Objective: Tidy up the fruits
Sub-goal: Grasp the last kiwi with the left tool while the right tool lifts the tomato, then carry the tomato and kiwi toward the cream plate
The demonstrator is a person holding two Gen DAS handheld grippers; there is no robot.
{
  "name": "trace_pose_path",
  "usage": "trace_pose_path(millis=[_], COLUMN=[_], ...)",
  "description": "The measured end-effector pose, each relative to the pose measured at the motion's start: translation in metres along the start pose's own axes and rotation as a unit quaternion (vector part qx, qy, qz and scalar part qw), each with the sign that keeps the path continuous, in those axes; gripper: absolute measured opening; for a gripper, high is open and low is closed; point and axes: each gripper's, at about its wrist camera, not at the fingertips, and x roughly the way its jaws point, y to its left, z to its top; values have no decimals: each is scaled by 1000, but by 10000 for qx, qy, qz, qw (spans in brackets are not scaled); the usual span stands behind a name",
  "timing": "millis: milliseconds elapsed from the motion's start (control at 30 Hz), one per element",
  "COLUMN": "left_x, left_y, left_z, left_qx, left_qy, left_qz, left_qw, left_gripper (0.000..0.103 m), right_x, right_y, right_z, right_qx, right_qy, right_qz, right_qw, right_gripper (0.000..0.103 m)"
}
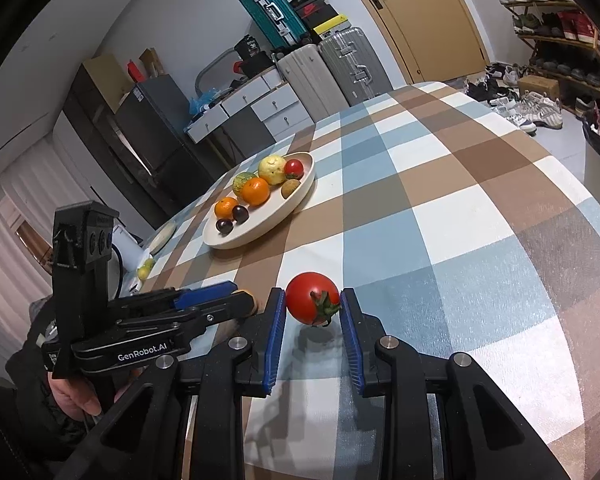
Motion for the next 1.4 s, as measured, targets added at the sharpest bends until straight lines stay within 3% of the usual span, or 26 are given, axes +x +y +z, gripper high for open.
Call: trace_pose_path(millis=[233,600,1000,1100,1400], left_x=[-7,-35,-54,-54,-44], left_y=[7,28,48,55,73], left_z=[2,8,18,22,49], left_qx=[-44,-259,-301,-321,-371], left_qy=[-107,-479,-699,-725,-754], left_qz=[-98,-71,-13,23,178], left_qw=[9999,9985,9971,9969,9963], left_gripper=[23,22,22,23,22], right_x=[6,28,64,67,69], right_y=[9,15,19,23,28], right_z=[0,12,21,21,40], right_qx=[-257,-307,-328,-445,-489], right_qy=[81,363,836,896,766], right_qz=[-193,-87,-577,-587,-302], right_qw=[9995,9988,9943,9932,9954], right_gripper=[28,30,37,31,31])
